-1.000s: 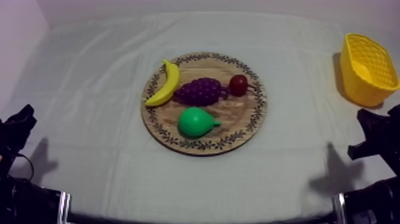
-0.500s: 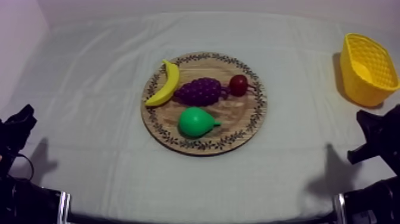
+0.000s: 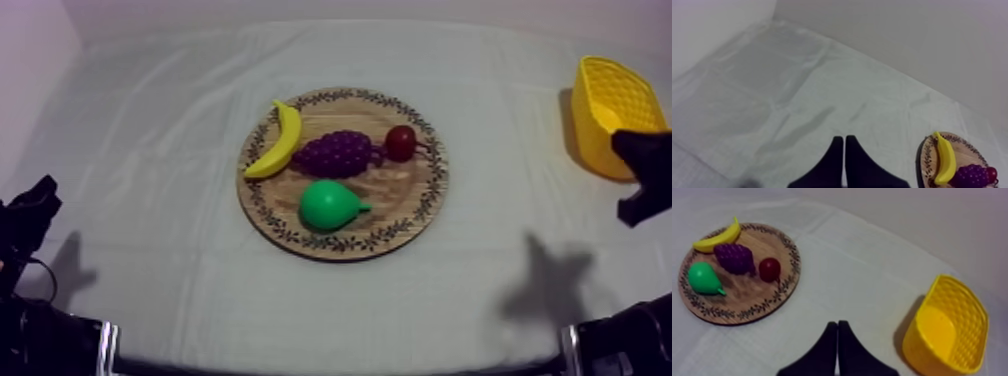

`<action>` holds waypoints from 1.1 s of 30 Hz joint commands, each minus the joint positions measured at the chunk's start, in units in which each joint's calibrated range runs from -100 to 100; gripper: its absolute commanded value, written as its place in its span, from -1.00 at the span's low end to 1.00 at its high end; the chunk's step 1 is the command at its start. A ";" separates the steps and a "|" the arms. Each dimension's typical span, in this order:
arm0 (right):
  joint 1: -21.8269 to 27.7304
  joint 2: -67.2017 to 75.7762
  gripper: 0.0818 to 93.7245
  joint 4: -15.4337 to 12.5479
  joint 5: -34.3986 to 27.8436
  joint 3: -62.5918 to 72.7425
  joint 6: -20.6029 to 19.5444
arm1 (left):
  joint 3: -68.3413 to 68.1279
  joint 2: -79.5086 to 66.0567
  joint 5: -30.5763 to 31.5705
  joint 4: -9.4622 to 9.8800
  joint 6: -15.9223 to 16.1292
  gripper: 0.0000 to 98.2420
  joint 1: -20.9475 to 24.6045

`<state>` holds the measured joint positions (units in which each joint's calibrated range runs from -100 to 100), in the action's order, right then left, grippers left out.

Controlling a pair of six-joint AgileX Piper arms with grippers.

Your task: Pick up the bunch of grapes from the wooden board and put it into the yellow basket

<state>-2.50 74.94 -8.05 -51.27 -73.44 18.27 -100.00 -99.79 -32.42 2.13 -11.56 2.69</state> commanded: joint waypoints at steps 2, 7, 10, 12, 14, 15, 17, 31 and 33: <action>-0.33 -11.02 -0.99 -1.44 -5.06 14.09 2.29 | 0.00 0.05 0.01 -0.01 0.01 -1.00 0.03; -1.69 -23.33 -0.99 -3.28 -12.59 26.80 4.87 | 0.00 0.05 0.01 -0.01 -0.02 -1.00 0.03; -2.81 -31.03 -0.99 -4.31 -17.08 33.58 6.27 | 0.00 0.05 0.01 -0.01 0.00 -1.00 0.03; -3.44 -35.81 -0.99 -5.05 -19.17 37.51 7.31 | 0.00 0.05 0.01 -0.01 0.00 -1.00 0.03; -4.25 -40.07 -0.99 -5.69 -20.26 40.90 8.38 | 0.00 0.05 0.01 -0.01 0.01 -1.00 0.03; -4.80 -42.00 -0.99 -5.90 -20.58 42.41 8.89 | 0.00 0.05 0.01 -0.01 0.01 -1.00 0.03; -5.82 -45.62 -0.99 -6.31 -21.00 45.14 9.89 | 0.00 0.05 0.01 -0.01 0.01 -1.00 0.03; -10.62 -69.96 -0.99 -9.08 -25.27 62.17 15.42 | 0.00 0.05 0.01 -0.01 -0.02 -1.00 0.03; -11.37 -73.15 -0.99 -9.36 -24.75 63.42 15.76 | 0.00 0.05 0.01 -0.01 -0.01 -1.00 0.03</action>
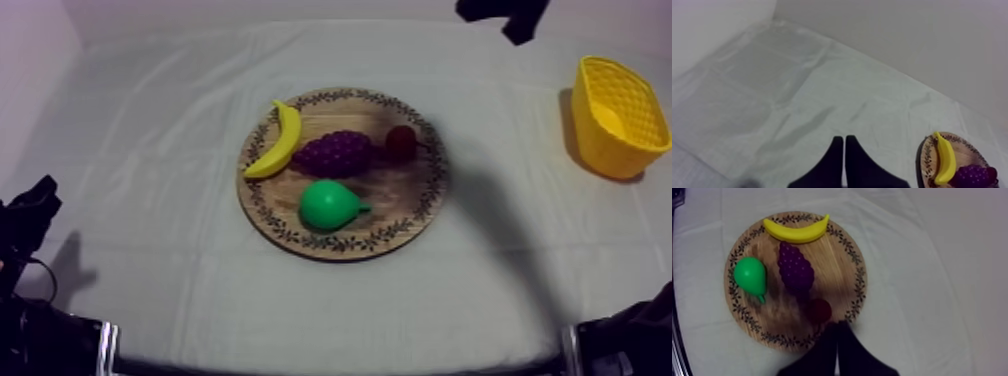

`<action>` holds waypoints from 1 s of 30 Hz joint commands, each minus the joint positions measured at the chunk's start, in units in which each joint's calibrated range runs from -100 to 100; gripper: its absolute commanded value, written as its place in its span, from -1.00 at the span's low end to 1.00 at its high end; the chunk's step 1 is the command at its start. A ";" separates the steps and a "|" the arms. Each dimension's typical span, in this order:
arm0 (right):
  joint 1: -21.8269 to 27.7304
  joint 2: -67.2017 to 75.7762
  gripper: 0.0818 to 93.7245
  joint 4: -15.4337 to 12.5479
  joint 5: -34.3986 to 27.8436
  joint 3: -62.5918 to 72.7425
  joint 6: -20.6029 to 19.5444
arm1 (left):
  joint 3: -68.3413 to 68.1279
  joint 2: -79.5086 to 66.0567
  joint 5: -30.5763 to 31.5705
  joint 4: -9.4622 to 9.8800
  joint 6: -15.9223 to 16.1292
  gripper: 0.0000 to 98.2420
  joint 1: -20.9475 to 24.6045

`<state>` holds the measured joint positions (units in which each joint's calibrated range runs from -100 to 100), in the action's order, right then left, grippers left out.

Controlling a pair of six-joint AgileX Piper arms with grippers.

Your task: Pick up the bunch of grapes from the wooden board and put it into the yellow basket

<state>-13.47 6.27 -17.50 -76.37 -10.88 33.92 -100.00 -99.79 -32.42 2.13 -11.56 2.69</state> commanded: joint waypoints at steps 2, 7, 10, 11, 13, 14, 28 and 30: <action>-1.23 -7.14 -0.99 0.09 0.94 1.61 0.16 | 0.00 0.05 0.01 -0.01 -0.02 -1.00 0.03; -3.55 -11.39 -0.96 0.66 3.16 0.87 -0.24 | 0.00 0.05 0.01 -0.01 -0.01 -1.00 0.03; -4.99 -12.81 -0.81 1.82 3.05 0.44 -1.20 | 0.00 0.05 0.01 -0.01 -0.02 -1.00 0.03; -5.40 -13.06 -0.75 2.11 3.00 0.32 -1.43 | 0.00 0.05 0.01 -0.01 -0.01 -1.00 0.03; -6.05 -13.37 -0.48 2.42 2.84 0.09 -1.61 | 0.00 0.05 0.01 -0.01 -0.02 -1.00 0.03; -6.33 -13.48 -0.33 2.48 2.73 0.01 -1.55 | 0.00 0.05 0.01 -0.01 -0.02 -1.00 0.03; -10.36 -22.30 0.88 4.21 1.17 7.39 -4.62 | 0.00 0.05 0.01 -0.01 0.01 -1.00 0.03; -10.63 -24.33 0.89 4.39 1.42 8.37 -4.67 | 0.00 0.05 0.01 -0.01 0.01 -1.00 0.03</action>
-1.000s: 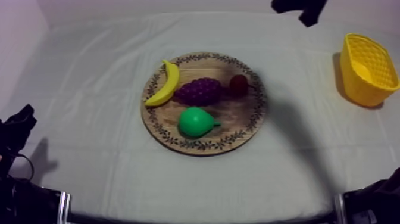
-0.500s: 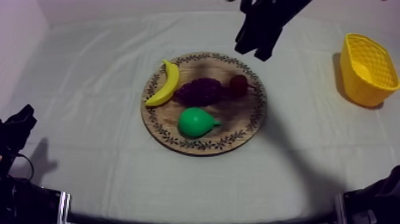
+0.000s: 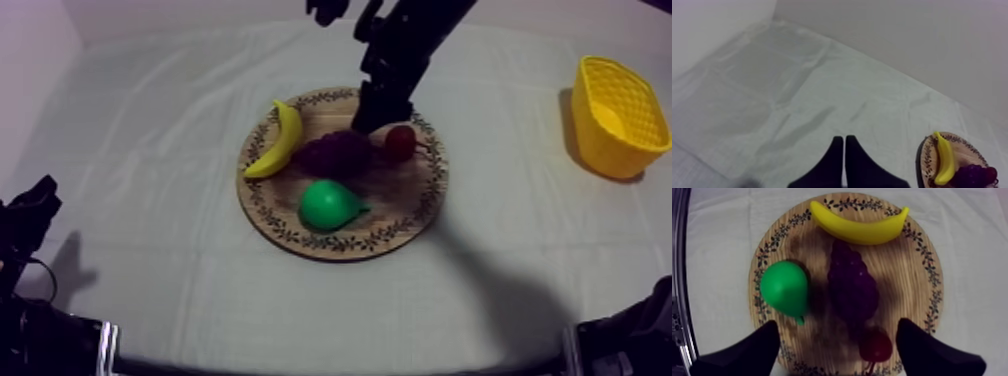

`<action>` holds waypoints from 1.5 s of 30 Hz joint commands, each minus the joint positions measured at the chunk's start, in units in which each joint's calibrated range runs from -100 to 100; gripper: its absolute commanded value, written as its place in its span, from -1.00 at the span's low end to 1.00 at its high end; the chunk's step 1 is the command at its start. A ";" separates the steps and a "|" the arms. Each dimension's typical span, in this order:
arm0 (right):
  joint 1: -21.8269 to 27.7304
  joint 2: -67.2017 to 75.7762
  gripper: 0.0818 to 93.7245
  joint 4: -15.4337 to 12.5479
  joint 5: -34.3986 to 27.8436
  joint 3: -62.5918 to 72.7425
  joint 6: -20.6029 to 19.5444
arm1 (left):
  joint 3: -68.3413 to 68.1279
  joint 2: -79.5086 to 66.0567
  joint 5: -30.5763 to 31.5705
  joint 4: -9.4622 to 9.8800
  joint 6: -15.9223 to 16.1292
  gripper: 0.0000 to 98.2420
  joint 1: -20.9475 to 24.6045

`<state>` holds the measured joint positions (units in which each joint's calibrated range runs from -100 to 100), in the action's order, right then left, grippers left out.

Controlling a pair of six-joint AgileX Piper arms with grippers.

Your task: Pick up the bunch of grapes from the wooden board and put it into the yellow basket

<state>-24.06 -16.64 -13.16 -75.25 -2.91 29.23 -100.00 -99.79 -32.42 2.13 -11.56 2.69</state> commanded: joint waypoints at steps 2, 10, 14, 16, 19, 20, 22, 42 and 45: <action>-0.29 -3.67 0.90 0.24 0.56 1.42 0.06 | 0.00 0.05 0.01 -0.01 0.01 -1.00 0.03; -1.21 -13.25 0.92 1.47 2.19 6.37 -0.53 | 0.00 0.05 0.01 -0.01 0.01 -1.00 0.03; -1.84 -18.82 0.94 2.74 2.80 10.33 -1.55 | 0.00 0.05 0.01 -0.01 0.01 -1.00 0.03; -1.95 -21.66 0.94 3.09 2.64 12.78 -1.82 | 0.00 0.05 0.01 -0.01 0.01 -1.00 0.03; -2.05 -25.24 0.95 3.66 2.36 15.84 -2.28 | 0.00 0.05 0.01 -0.01 0.01 -1.00 0.03; -2.07 -26.20 0.95 3.84 2.35 16.52 -2.39 | 0.00 0.05 0.01 -0.01 0.01 -1.00 0.03; -2.14 -27.73 0.94 4.12 2.50 17.44 -2.56 | 0.00 0.05 0.01 -0.01 0.01 -1.00 0.03; 0.16 -26.01 -0.28 4.27 -0.20 17.80 -1.11 | 0.00 0.05 0.01 -0.01 0.01 -1.00 0.03; 1.46 -22.21 -0.29 3.62 -2.50 18.28 -0.90 | 0.00 0.05 0.01 -0.01 0.01 -1.00 0.03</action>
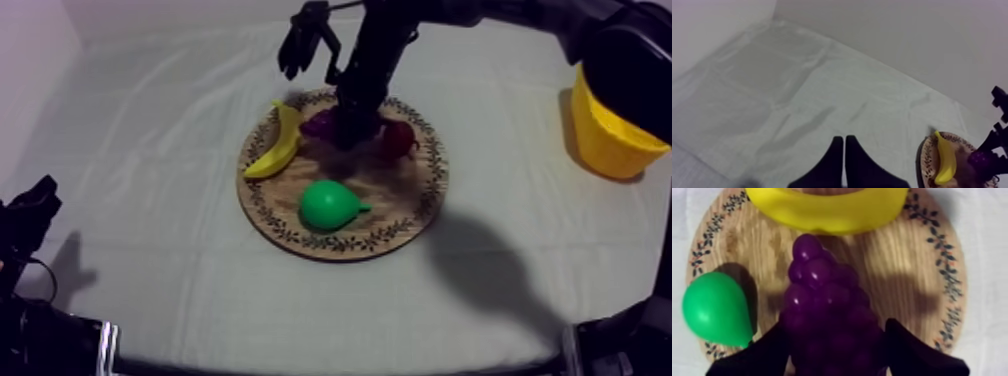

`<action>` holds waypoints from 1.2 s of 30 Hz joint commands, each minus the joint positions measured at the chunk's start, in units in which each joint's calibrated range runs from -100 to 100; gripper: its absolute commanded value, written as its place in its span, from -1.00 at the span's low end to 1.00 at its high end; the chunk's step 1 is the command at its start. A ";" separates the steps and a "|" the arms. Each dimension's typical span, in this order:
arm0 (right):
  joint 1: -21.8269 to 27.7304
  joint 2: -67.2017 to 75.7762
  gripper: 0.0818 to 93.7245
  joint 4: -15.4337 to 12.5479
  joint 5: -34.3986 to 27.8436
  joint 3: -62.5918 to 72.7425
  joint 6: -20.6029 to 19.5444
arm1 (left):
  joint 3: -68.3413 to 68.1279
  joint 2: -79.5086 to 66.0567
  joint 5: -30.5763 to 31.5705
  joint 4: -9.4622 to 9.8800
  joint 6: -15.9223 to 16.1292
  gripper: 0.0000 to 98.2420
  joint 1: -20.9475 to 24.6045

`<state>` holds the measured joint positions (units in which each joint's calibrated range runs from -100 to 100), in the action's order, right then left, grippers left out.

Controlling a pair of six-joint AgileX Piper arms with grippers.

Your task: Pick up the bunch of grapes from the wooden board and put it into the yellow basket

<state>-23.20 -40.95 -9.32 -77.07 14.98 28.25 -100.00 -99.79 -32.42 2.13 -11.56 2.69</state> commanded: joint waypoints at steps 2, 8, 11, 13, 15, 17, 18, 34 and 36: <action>1.96 5.01 -0.29 -0.82 -3.15 1.91 0.15 | 0.00 0.05 0.01 -0.01 0.01 -1.00 0.03; 8.51 12.12 -0.28 -2.71 -9.93 9.78 -0.34 | 0.00 0.05 0.01 -0.01 -0.02 -1.00 0.03; 12.54 13.95 -0.29 -3.35 -11.16 13.01 -0.86 | 0.00 0.05 0.01 -0.01 -0.03 -1.00 0.03; 15.33 14.52 -0.29 -3.56 -11.50 14.81 -1.19 | 0.00 0.05 0.01 -0.01 -0.04 -1.00 0.03; 18.10 14.63 -0.29 -3.49 -11.24 16.40 -1.50 | 0.00 0.05 0.01 -0.01 -0.04 -1.00 0.03; 20.78 14.31 -0.29 -3.12 -10.34 17.93 -1.93 | 0.00 0.05 0.01 -0.01 -0.04 -1.00 0.03; 22.10 13.97 -0.30 -2.81 -9.93 18.81 -2.28 | 0.00 0.05 0.01 -0.01 -0.04 -1.00 0.03; 39.18 6.77 -0.27 1.99 -4.84 22.97 -3.47 | 0.00 0.05 0.01 -0.01 -0.04 -1.00 0.03; 40.56 6.34 -0.27 2.16 -4.77 22.33 -3.31 | 0.00 0.05 0.01 -0.01 -0.04 -1.00 0.03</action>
<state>15.65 -34.56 -7.24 -81.57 37.62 24.82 -100.00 -99.79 -32.42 2.13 -11.58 2.69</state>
